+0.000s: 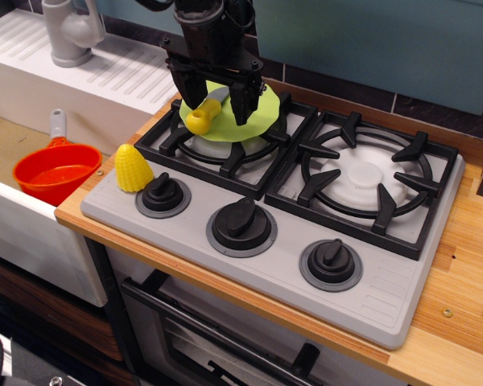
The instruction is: End effector transition from object to object
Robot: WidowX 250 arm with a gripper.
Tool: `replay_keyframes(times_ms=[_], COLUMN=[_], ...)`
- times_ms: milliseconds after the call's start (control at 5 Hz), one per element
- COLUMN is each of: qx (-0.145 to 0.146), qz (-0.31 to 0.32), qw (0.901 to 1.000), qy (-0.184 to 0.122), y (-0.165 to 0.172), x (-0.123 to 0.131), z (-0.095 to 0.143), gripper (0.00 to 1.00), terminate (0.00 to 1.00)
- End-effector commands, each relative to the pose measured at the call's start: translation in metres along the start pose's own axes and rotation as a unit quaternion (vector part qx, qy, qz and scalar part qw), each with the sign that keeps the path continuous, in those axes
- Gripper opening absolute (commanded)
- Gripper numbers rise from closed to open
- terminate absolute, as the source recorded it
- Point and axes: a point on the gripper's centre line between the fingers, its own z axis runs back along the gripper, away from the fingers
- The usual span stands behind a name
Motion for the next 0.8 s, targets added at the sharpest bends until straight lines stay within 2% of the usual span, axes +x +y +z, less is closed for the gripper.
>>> replay_keyframes(times_ms=[0,400,600], qx=[0.000,-0.009,-0.005], qz=[0.000,-0.012,-0.020], qw=[1.0000,0.9998,0.9998], qy=[0.000,0.011,0.005], y=[0.000,0.006,0.006], x=[0.000,0.001,-0.004], z=[0.000,0.032,0.043], gripper=[1.00,1.00,1.00], terminate=[0.00,0.00,0.00])
